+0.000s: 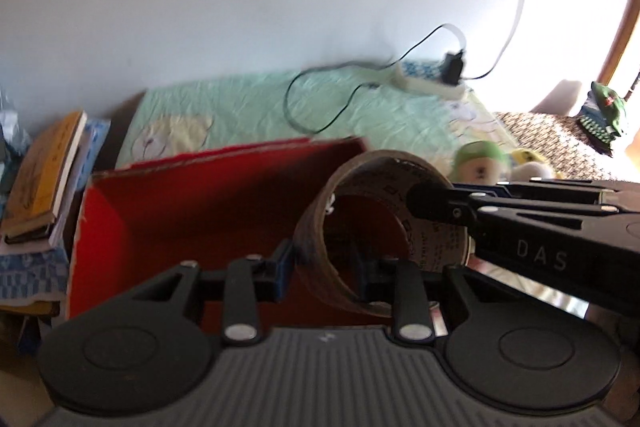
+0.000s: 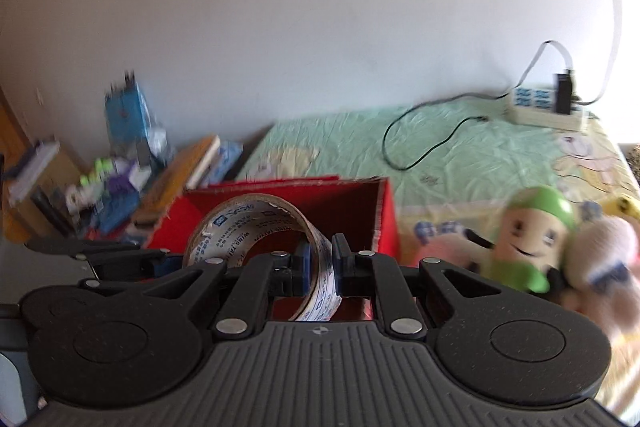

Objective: Organize objects
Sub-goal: 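Carry the tape roll with the right gripper down into the red box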

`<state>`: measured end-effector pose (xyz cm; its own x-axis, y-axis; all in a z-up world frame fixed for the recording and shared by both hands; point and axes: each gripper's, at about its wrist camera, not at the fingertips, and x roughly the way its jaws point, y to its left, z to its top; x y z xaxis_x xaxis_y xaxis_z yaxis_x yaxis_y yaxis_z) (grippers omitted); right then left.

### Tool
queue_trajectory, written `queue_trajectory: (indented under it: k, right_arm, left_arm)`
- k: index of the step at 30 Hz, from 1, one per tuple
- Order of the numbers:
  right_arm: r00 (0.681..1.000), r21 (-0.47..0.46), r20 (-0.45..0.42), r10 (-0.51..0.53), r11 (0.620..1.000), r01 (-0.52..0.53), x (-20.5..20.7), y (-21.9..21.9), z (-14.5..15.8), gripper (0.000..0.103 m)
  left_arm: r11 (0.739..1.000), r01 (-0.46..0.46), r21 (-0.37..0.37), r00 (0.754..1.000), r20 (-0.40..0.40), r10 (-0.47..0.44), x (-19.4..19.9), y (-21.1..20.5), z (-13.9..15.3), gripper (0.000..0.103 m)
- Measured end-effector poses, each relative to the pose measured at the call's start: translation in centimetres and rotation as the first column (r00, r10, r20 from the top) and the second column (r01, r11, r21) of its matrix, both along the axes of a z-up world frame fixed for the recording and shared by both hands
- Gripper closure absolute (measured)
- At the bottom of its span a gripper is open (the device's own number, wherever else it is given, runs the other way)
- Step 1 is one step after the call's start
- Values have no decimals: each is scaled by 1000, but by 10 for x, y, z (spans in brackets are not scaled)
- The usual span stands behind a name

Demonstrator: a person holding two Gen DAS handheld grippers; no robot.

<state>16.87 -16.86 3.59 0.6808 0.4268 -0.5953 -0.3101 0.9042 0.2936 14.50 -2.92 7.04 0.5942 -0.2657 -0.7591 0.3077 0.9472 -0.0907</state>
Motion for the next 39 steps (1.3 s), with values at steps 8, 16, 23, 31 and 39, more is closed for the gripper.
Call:
queue_trajectory:
  k: [8,16,23,31,39]
  right_arm:
    - [968,-155,-233,98,978,-137,56,61,-40,92]
    - [912,-303,-398,96,925,-230,79,89,-67,91]
    - [881,-355,-465,87,893,-276,83,94,-76,86]
    - [887,-285,-455,78,931,-228,78,82,-68,80]
    - [914,-137,-405,18,987,-80,79,59,-58,79]
  left_arm:
    - [999,-6,42,994,-111,10,39,29,-56,75]
    - [999,26,31,976,-215,-18,55,33,-92,75]
    - [997,72,-31,962,-262,-78,59,34,-105,70]
    - [994,72,-87,952,-290,-94,62,42,-105,66]
    - [996,61,-67,959,-274,-77,59,50,-102,64]
